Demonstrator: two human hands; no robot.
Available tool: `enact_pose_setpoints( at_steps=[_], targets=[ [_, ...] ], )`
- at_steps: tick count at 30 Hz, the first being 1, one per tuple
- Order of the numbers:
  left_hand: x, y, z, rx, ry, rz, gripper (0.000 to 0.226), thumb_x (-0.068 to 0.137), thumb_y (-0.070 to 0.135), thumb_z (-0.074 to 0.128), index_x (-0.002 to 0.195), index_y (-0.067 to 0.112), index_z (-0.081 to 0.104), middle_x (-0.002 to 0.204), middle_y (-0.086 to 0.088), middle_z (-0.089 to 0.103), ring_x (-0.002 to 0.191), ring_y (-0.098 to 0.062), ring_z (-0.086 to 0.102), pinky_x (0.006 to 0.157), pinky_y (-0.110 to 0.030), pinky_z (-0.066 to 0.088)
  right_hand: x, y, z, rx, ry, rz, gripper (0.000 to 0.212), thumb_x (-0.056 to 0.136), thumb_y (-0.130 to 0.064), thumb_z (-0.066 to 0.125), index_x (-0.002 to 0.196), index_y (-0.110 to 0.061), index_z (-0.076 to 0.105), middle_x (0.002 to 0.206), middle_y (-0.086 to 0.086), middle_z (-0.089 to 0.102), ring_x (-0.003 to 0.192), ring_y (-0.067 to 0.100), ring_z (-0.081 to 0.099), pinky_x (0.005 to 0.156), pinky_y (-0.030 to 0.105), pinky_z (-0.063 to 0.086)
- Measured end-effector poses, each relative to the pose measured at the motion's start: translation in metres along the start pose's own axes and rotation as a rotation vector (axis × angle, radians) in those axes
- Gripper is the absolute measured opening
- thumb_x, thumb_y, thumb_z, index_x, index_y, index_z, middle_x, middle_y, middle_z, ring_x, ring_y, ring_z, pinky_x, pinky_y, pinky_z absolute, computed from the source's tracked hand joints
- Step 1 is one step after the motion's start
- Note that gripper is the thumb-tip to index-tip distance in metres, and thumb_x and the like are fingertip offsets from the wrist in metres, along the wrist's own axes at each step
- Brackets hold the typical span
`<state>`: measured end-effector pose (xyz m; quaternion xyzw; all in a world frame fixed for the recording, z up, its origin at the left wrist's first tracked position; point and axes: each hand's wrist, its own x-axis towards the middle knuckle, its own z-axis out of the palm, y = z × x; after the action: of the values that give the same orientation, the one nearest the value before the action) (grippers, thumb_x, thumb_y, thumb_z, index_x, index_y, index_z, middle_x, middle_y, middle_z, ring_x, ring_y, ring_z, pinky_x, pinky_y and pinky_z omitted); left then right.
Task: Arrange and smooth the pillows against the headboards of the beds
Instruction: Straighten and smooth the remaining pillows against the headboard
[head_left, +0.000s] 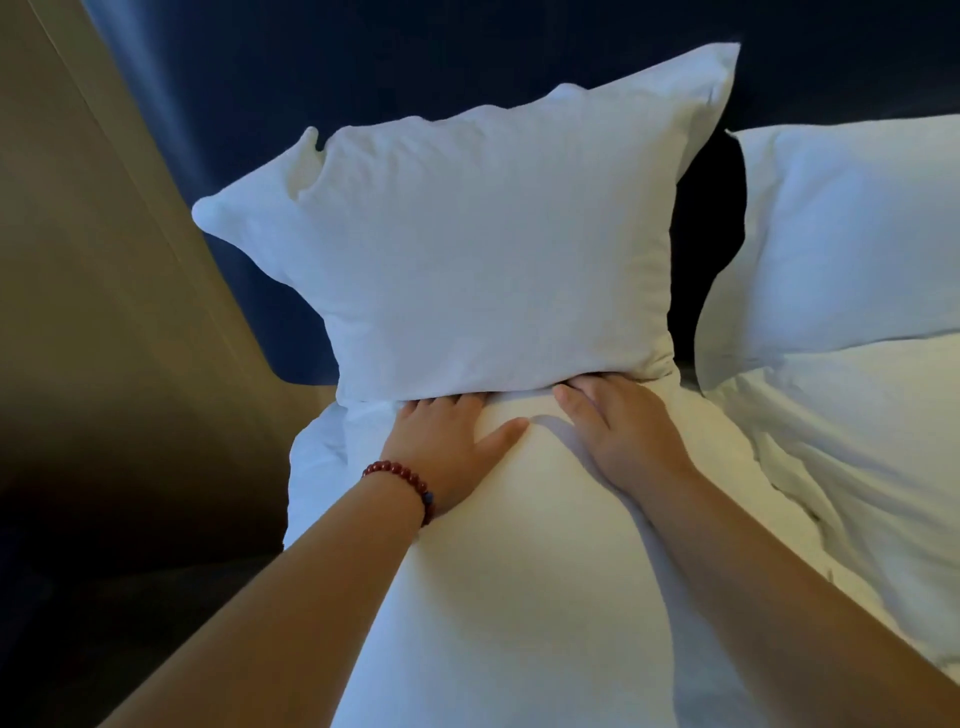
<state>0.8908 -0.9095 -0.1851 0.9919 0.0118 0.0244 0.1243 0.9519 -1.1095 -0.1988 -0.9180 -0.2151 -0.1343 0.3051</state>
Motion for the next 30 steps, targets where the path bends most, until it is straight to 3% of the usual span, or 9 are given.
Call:
enact_pose_setpoints(
  at_steps=[4,7,10,14,20,24,26,28,30],
  targets=[
    [-0.035,0.034,0.007,0.05,0.188,0.025,0.078,0.085,0.073,0.013,0.143,0.026,0.033,0.147,0.006,0.037,0.139,-0.018,0.026,0.117,-0.039,0.017,-0.029,0.003,-0.002,-0.064,0.086,-0.016,0.06,0.095,-0.062,0.027,0.128,-0.024,0.058,0.125,-0.005,0.062,0.117,0.015,0.055,0.098,0.033,0.043],
    [-0.044,0.053,0.028,0.092,0.16,0.063,0.077,0.089,0.07,0.007,0.152,0.027,0.013,0.161,0.005,0.01,0.149,-0.018,-0.001,0.12,-0.046,0.001,-0.048,0.001,0.0,-0.187,-0.022,0.064,0.069,0.092,-0.066,0.015,0.146,-0.03,0.038,0.153,-0.005,0.037,0.143,0.015,0.028,0.116,0.041,0.024],
    [-0.036,0.048,0.038,0.115,0.106,0.041,0.075,0.089,0.07,0.006,0.153,0.031,0.002,0.162,0.008,-0.003,0.148,-0.015,-0.012,0.119,-0.046,-0.006,-0.064,0.005,-0.005,-0.172,-0.063,0.166,0.068,0.091,-0.065,0.012,0.15,-0.034,0.028,0.16,-0.005,0.022,0.149,0.014,0.011,0.121,0.04,0.011],
    [-0.034,0.059,0.03,0.161,0.06,-0.012,0.075,0.091,0.068,0.006,0.153,0.027,0.003,0.163,0.004,-0.001,0.148,-0.02,-0.01,0.119,-0.051,-0.005,-0.081,0.017,-0.018,-0.039,-0.071,0.384,0.061,0.095,-0.061,0.029,0.151,-0.038,0.023,0.163,-0.011,0.01,0.149,0.01,0.002,0.121,0.036,0.006],
    [-0.028,0.126,0.038,0.185,0.035,0.156,0.062,0.097,0.055,0.007,0.154,0.029,0.005,0.163,0.003,-0.003,0.148,-0.023,-0.013,0.117,-0.056,-0.007,-0.105,0.032,-0.036,0.2,-0.007,0.375,0.046,0.102,-0.041,0.037,0.146,-0.032,0.04,0.157,-0.01,0.029,0.145,0.01,0.023,0.114,0.027,0.018],
    [-0.025,0.128,0.05,0.32,0.01,0.136,0.064,0.095,0.059,0.004,0.153,0.032,0.004,0.163,0.002,-0.001,0.148,-0.025,-0.01,0.116,-0.057,-0.007,-0.115,0.073,-0.046,0.409,-0.019,0.65,0.048,0.098,-0.047,0.047,0.143,-0.032,0.045,0.15,-0.008,0.042,0.139,0.014,0.036,0.108,0.027,0.025],
    [-0.022,0.133,0.045,0.355,0.036,0.138,0.065,0.094,0.06,0.007,0.151,0.03,0.013,0.16,-0.001,0.014,0.147,-0.028,0.006,0.117,-0.055,0.002,-0.118,0.091,-0.047,0.557,-0.076,0.732,0.05,0.096,-0.05,0.049,0.142,-0.03,0.047,0.149,-0.008,0.043,0.139,0.015,0.037,0.108,0.027,0.026],
    [-0.011,0.144,0.04,0.362,0.122,0.193,0.066,0.094,0.062,0.011,0.147,0.027,0.026,0.152,-0.003,0.031,0.14,-0.027,0.024,0.115,-0.049,0.019,-0.112,0.11,-0.045,0.503,-0.066,0.727,0.048,0.098,-0.047,0.048,0.141,-0.027,0.048,0.15,-0.007,0.043,0.14,0.016,0.036,0.109,0.027,0.024],
    [0.004,0.158,0.042,0.318,0.134,0.243,0.068,0.092,0.065,0.013,0.147,0.026,0.028,0.152,-0.003,0.031,0.14,-0.025,0.024,0.115,-0.044,0.021,-0.101,0.124,-0.044,0.403,-0.096,0.691,0.049,0.1,-0.043,0.045,0.144,-0.023,0.045,0.152,-0.002,0.041,0.14,0.019,0.035,0.113,0.029,0.024]
  ],
)
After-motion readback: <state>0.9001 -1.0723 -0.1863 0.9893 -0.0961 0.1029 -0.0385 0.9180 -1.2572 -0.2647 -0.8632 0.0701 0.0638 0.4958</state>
